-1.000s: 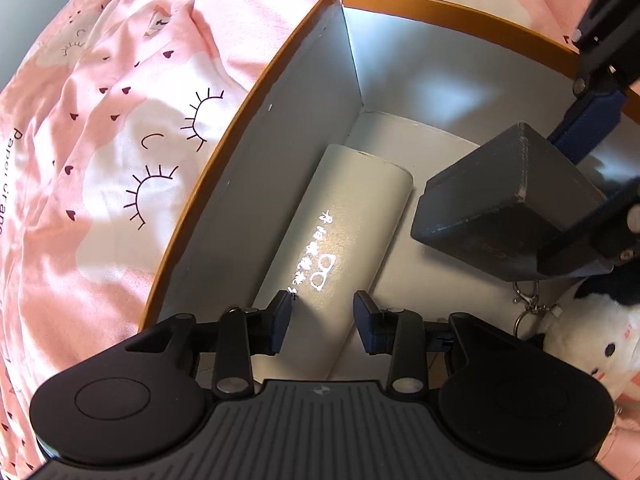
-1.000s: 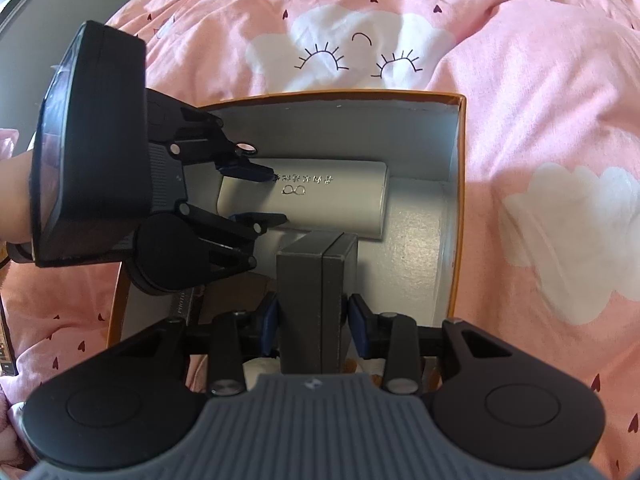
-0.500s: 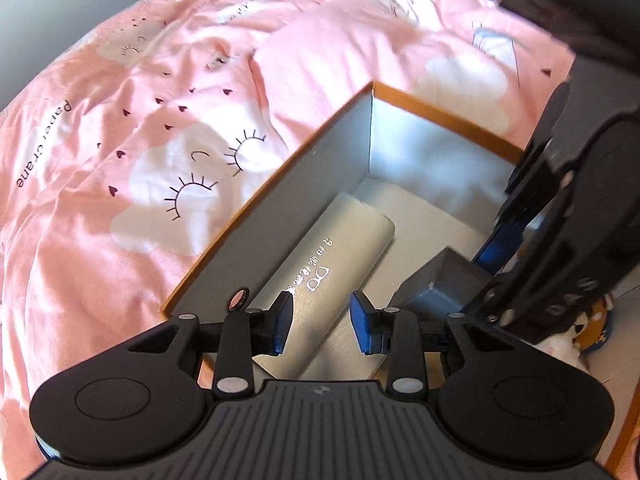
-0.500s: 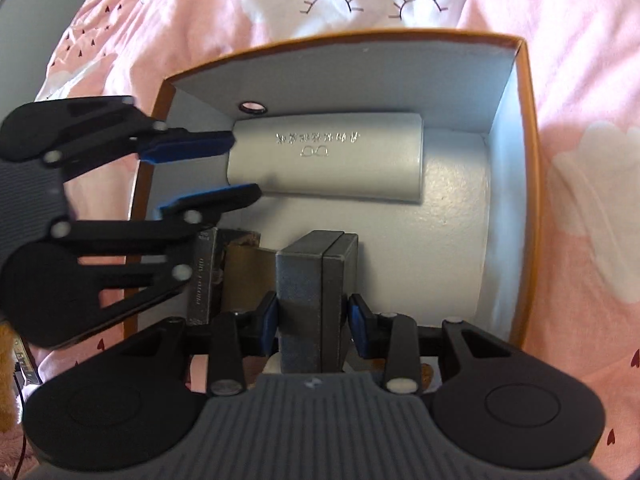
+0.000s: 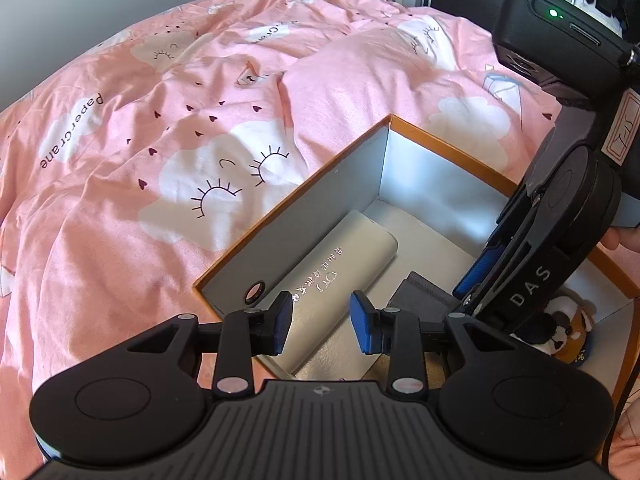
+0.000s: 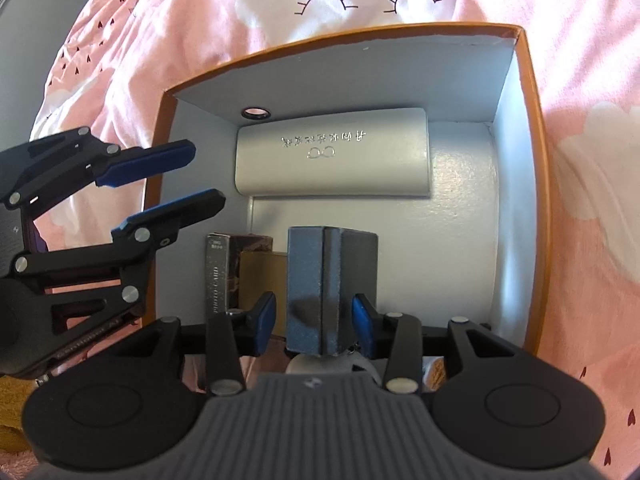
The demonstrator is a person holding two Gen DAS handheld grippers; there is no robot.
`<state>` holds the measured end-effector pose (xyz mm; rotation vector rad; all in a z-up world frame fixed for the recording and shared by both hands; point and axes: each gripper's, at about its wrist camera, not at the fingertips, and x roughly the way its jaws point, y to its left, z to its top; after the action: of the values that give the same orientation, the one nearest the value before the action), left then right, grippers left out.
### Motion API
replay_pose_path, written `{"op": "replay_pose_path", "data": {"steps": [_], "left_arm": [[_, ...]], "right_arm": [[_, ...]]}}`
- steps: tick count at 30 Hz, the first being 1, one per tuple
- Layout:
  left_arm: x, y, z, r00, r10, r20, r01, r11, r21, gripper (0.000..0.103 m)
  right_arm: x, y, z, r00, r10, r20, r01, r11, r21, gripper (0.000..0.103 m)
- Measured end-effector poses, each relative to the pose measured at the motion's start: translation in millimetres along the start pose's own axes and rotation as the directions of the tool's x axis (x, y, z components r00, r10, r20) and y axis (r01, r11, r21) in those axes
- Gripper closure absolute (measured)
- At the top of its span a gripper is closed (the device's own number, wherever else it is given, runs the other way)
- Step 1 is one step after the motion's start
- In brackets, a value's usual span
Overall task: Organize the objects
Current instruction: 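Lower the dark gray box into the orange box and open the right gripper, then grasp the small yellow toy on the bedsheet with the right gripper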
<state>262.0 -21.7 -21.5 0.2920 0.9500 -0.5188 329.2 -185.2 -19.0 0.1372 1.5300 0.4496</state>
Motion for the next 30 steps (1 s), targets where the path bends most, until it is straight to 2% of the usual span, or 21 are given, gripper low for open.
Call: {"op": "replay_pose_path", "data": {"steps": [4,7,12,17,21,22,26,30], "left_arm": [[-13.1,3.7,-5.9,1.000,0.008,0.013,-0.008,0.999,-0.031,0.063],[-26.7,6.8,-11.8,1.000,0.019,0.016,-0.018,0.997,-0.073,0.063],[-57.3,12.0,-24.6,0.999,0.022,0.034,-0.017,0.992,-0.127,0.062],[-87.4,8.8,-46.6,0.997,0.060,0.048,-0.052,0.986,-0.160,0.062],[-101.2,4.4,-66.9,0.995,0.091,0.035,-0.085,0.984,-0.159,0.062],[-103.2,4.2,-72.2,0.995,0.099,0.024,-0.094,0.983,-0.155,0.062],[-108.8,7.4,-91.4,0.992,0.125,-0.011,-0.126,0.984,-0.129,0.062],[-107.6,13.2,-109.6,0.990,0.134,-0.052,-0.138,0.987,-0.080,0.062]], "right_arm": [[-7.9,-0.5,-6.3,1.000,0.003,0.031,-0.004,1.000,0.006,0.065],[-17.7,5.1,-15.1,0.996,-0.005,0.088,0.007,1.000,-0.021,0.066],[-41.5,39.2,-39.5,0.974,0.006,0.227,0.039,0.981,-0.192,0.065],[-51.3,83.3,-65.3,0.947,0.041,0.319,0.088,0.920,-0.382,0.065],[-52.4,115.6,-87.0,0.909,0.132,0.396,0.119,0.827,-0.550,0.065],[-49.7,125.6,-90.2,0.906,0.135,0.401,0.140,0.798,-0.586,0.065],[-32.4,164.7,-97.4,0.921,0.104,0.376,0.218,0.664,-0.716,0.065],[-0.1,192.3,-94.1,0.953,0.026,0.302,0.246,0.516,-0.821,0.065]]}}
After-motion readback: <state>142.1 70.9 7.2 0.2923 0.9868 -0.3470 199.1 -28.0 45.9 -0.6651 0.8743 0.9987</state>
